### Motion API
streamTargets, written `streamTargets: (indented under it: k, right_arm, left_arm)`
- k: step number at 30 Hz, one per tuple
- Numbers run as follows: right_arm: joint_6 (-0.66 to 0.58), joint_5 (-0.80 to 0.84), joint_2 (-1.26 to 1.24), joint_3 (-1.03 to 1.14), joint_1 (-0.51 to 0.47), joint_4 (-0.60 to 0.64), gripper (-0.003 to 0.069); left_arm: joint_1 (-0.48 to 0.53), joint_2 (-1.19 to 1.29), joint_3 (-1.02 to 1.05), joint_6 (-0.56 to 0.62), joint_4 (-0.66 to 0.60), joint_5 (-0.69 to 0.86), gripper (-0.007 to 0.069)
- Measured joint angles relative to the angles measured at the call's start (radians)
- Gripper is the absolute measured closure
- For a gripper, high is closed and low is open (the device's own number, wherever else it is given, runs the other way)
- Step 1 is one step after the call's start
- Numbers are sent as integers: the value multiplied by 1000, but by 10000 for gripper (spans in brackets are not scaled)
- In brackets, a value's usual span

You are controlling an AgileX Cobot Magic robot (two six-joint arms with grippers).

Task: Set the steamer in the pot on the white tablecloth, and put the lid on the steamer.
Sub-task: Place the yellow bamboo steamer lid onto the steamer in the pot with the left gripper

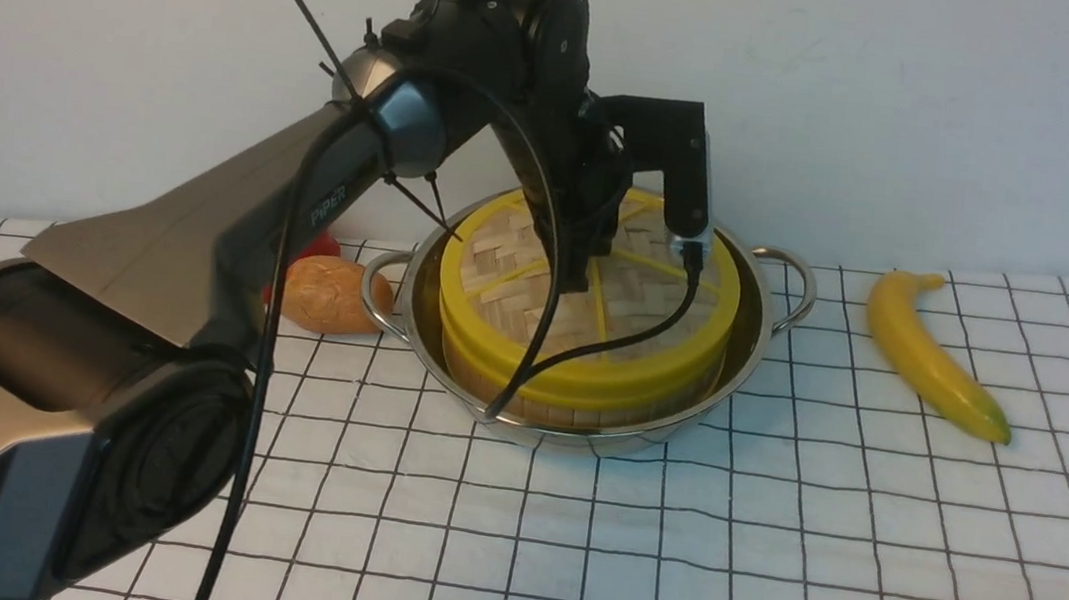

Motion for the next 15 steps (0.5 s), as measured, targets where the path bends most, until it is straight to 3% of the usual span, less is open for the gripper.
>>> streamTargets:
  k: [15]
  right_arm:
    - [0, 0, 0, 0, 0, -1, 417]
  left_arm:
    - [3, 12, -9, -71, 8, -3, 501]
